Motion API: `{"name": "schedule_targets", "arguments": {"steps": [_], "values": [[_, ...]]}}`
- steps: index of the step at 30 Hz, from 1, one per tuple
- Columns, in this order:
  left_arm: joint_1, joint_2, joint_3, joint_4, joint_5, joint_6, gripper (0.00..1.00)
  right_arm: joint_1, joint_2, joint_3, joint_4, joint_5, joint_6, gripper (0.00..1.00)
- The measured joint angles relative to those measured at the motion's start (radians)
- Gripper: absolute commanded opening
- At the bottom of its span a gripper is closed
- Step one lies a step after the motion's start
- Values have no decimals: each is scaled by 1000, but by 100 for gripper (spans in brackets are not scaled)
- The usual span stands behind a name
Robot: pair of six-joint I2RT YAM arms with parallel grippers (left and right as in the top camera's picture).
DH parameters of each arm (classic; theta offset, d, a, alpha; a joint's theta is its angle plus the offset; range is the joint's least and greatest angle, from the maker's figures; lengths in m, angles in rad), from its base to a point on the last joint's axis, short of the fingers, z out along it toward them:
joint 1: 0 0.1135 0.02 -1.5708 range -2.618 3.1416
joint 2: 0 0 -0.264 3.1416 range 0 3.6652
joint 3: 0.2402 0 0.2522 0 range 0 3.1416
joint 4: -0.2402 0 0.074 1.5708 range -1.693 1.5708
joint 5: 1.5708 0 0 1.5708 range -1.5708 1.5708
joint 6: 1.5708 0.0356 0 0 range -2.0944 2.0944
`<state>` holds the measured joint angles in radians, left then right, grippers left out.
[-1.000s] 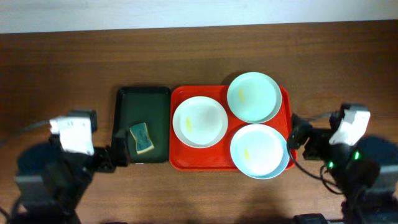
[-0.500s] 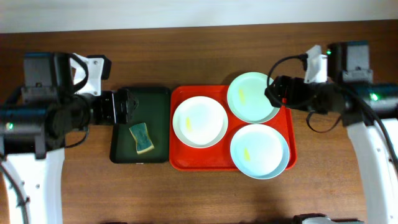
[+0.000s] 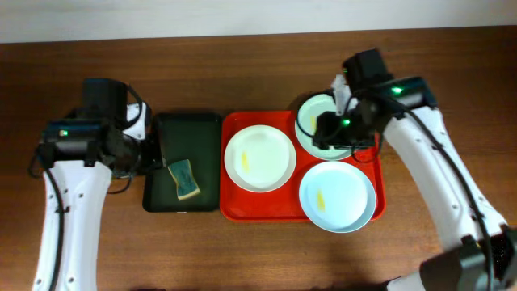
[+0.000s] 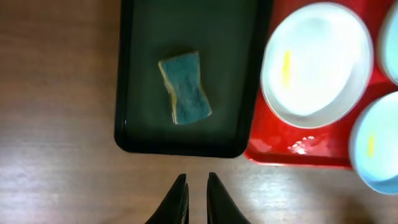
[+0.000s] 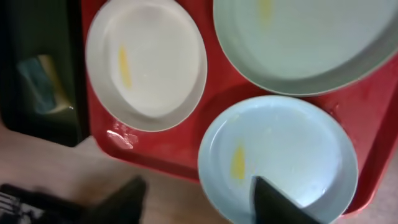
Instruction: Clean dirty plates on tray and stack at the side
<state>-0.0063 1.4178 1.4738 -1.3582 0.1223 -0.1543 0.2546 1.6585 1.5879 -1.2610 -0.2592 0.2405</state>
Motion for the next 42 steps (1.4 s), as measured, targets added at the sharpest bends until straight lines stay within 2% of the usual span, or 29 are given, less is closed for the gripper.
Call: {"name": "schedule_targets", "arguments": {"steps": [5, 12, 16, 18, 31, 38, 42], "values": [[0, 0, -89, 66, -4, -6, 14, 8, 95, 0, 55, 23, 2, 51], [0, 0, -102, 107, -4, -26, 13, 8, 202, 0, 139, 34, -1, 50], [0, 0, -102, 108, -5, -27, 13, 8, 211, 0, 166, 34, 2, 41], [0, 0, -102, 113, -4, -27, 13, 10, 211, 0, 174, 34, 0, 34], [0, 0, -102, 117, -4, -27, 14, 111, 278, -25, 281, 85, 53, 32], [0, 0, -103, 118, -7, -30, 15, 126, 278, -141, 412, 132, 82, 30], [0, 0, -103, 119, -7, -30, 15, 126, 280, -213, 480, 131, 101, 26]]}}
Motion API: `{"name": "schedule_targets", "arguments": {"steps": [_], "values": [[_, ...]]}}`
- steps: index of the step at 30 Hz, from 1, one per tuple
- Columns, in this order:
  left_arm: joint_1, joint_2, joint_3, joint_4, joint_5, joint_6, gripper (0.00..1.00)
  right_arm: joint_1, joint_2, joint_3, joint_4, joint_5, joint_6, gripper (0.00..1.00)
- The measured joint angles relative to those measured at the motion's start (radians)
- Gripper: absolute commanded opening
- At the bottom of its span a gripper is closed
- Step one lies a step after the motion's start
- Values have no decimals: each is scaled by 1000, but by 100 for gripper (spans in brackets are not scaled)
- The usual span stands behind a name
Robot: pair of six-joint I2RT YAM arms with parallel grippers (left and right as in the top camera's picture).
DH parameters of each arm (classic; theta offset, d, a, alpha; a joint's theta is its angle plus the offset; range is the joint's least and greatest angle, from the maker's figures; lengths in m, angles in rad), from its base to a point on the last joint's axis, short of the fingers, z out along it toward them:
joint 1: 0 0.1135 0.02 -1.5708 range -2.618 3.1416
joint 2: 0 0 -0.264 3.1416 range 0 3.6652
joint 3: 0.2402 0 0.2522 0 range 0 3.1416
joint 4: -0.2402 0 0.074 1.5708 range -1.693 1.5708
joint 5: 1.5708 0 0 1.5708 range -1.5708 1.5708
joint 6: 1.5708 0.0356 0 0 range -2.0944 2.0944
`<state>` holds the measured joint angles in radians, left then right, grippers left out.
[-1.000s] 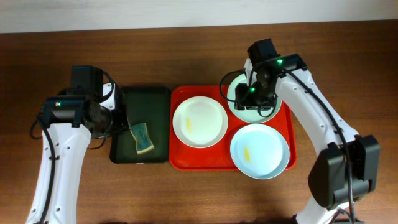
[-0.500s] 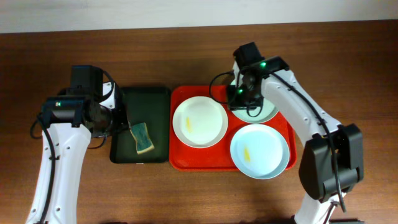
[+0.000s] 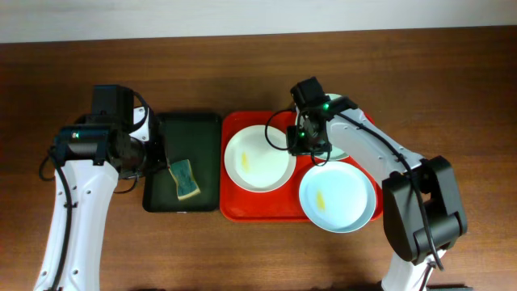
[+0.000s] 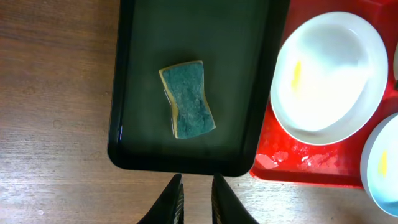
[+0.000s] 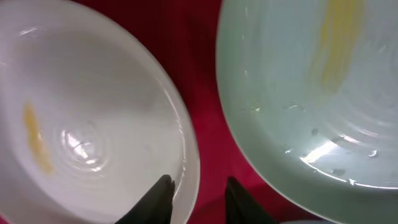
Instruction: Clean dirty plates on tray and stack at the side
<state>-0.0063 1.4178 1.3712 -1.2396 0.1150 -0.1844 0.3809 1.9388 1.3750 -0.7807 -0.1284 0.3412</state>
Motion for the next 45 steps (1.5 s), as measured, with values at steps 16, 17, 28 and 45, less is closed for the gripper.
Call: {"name": "schedule_targets", "arguments": {"steps": [16, 17, 28, 45], "values": [[0, 0, 0, 4, 0, 0, 16, 35, 1, -55, 116, 6, 14, 12], [0, 0, 0, 2, 0, 0, 16, 35, 1, -54, 111, 14, 14, 18], [0, 0, 0, -2, 0, 0, 16, 35, 2, -55, 120, 43, 18, 19], [0, 0, 0, -5, 0, 0, 22, 29, 1, -91, 95, 42, 91, 4]]}}
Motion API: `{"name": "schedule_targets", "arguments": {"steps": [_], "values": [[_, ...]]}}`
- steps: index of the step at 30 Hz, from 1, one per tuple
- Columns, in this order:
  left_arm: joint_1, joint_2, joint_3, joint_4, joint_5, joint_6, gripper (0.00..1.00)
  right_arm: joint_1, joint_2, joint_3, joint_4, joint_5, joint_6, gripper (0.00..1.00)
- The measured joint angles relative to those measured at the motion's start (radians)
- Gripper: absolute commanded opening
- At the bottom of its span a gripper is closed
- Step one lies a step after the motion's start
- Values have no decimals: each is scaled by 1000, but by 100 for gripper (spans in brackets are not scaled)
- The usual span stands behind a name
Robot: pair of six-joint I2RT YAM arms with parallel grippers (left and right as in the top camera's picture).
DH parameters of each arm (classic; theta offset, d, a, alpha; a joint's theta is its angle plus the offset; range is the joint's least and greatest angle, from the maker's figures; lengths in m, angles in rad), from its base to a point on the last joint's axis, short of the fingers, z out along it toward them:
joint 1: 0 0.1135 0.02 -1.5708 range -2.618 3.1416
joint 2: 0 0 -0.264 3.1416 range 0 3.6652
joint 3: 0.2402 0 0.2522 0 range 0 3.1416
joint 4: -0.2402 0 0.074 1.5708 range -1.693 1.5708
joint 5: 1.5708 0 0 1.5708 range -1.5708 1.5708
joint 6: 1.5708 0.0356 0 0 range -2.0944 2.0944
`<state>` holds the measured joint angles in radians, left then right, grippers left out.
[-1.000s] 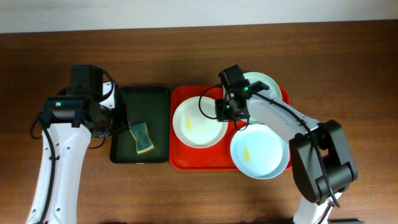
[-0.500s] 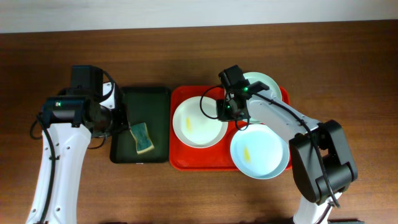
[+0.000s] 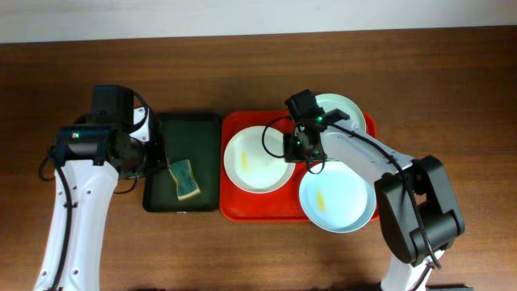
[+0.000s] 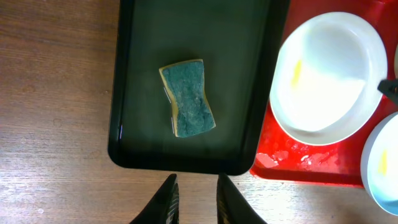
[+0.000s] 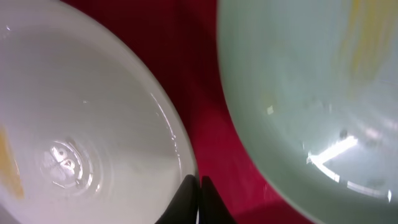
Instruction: Clean dirty plates on tray and stack at the side
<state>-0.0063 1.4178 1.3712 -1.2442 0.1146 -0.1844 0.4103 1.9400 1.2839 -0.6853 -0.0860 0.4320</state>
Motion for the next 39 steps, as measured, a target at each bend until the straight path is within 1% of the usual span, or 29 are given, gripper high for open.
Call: {"name": "schedule_targets", "arguments": {"steps": [1, 2, 3, 4, 5, 8, 9, 10, 11, 13, 15, 18, 20, 23, 25, 30, 35, 39], "values": [[0, 0, 0, 0, 0, 0, 23, -3, -1, 1, -19, -9, 16, 7], [0, 0, 0, 0, 0, 0, 23, -7, -2, 1, -34, -16, 32, 11], [0, 0, 0, 0, 0, 0, 23, -11, -3, 1, -48, -24, 41, 20], [0, 0, 0, 0, 0, 0, 23, -14, -3, 0, -61, -24, 48, 26], [0, 0, 0, -1, 0, 0, 23, -18, -3, -2, -70, -27, 56, 27], [0, 0, 0, -1, 0, 0, 23, -22, -3, -6, -62, -29, 67, 25], [0, 0, 0, -1, 0, 0, 23, -22, -3, -7, -50, -29, 68, 20], [0, 0, 0, -1, 0, 0, 22, -22, -3, -7, -39, -31, 68, 9], [0, 0, 0, -2, 0, 0, 22, -22, -3, -7, -31, -32, 70, 4], [0, 0, 0, -6, 0, 0, 22, -22, -3, -7, -24, -32, 75, 4], [0, 0, -1, -16, 0, 0, 25, -22, -3, -7, -21, -35, 72, 4], [0, 0, -26, -22, 0, -2, 36, -22, -3, -7, -22, -35, 72, 4], [0, 0, -63, -7, 0, -4, 41, -22, -3, -7, -22, -35, 73, 4], [-6, 19, -113, 20, 0, -7, 38, -22, -3, -7, -23, -35, 72, 4], [-16, 47, -126, 38, 0, -7, 38, -22, -3, -7, -23, -35, 72, 4], [-46, 134, -130, 104, 0, -7, 38, -22, -3, -7, -23, -35, 73, 4], [-59, 219, -130, 156, 0, -8, 32, -22, -3, -7, -23, -35, 72, 4], [-60, 278, -131, 208, 0, -11, 31, -22, -3, -7, -23, -35, 72, 4]]}}
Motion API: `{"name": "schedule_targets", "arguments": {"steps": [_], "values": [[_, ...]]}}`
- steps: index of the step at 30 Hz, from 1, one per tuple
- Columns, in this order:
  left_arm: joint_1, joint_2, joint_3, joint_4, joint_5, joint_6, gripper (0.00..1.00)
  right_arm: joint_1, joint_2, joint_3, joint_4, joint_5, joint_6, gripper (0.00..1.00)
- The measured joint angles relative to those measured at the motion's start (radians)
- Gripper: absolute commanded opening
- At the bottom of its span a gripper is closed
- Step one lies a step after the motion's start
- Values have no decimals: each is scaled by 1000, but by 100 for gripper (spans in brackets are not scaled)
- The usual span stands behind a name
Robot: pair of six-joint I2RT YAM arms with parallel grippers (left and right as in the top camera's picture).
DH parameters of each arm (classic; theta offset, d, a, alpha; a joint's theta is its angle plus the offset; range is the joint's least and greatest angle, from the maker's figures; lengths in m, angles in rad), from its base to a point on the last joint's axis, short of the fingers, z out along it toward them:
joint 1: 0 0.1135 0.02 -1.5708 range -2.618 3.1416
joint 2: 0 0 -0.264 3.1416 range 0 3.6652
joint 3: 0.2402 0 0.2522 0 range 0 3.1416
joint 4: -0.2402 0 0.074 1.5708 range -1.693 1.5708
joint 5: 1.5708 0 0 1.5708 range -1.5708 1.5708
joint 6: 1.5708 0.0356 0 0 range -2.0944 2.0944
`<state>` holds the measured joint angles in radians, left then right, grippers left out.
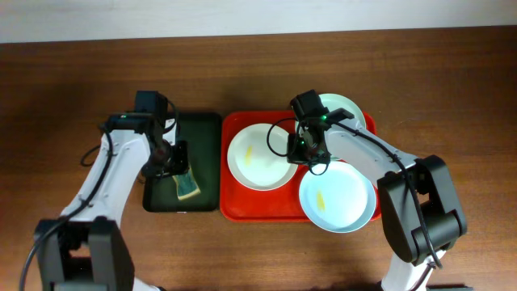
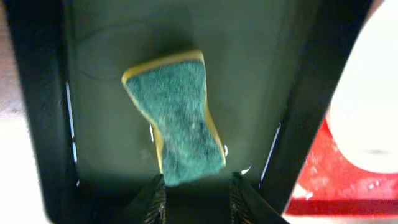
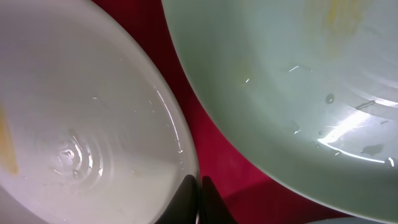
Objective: Clean dirty plates on tray and stack at the side
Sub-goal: 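Lower the left gripper onto the green sponge and grasp it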
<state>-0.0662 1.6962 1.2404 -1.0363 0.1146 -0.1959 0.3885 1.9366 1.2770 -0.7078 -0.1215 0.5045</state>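
On the red tray (image 1: 231,212) lie a white plate (image 1: 260,158), a pale green plate (image 1: 339,109) and a light blue plate (image 1: 337,196), each with a yellow smear. My right gripper (image 1: 305,151) is shut on the white plate's right rim (image 3: 180,155), its fingertips (image 3: 186,193) pinched together. The pale green plate (image 3: 298,81) lies just beyond. A green and yellow sponge (image 2: 177,118) lies in the dark tray (image 2: 50,124). My left gripper (image 2: 196,193) is open low over it, its fingers (image 2: 155,199) flanking the sponge's near end.
The dark tray (image 1: 160,202) sits directly left of the red tray on the brown wooden table (image 1: 452,81). The red tray's floor (image 3: 211,130) shows between the white and green plates. The sponge (image 1: 187,186) is in the dark tray's front half.
My left gripper has moved from the dark tray's near edge to low over the sponge, with its fingers wider apart. The right gripper stays shut on the white plate's rim.
At first my right gripper hung open over the plates and the left one stood nearly shut by the dark tray. Then the right fingers straddled the white plate's rim, then were shut on it. The left gripper opened slightly and is now at the sponge.
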Motion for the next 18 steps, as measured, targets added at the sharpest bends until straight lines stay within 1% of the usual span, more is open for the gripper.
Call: {"name": "schedule_targets", "arguments": {"steps": [7, 10, 18], "values": [[0, 83, 0, 18, 0, -11, 33, 0, 0, 0, 0, 0, 0, 5], [0, 105, 0, 21, 0, -11, 34, 0, 0, 0, 0, 0, 1, 5], [0, 133, -4, 58, -23, -40, 33, 0, 0, 0, 0, 0, 0, 5]]}}
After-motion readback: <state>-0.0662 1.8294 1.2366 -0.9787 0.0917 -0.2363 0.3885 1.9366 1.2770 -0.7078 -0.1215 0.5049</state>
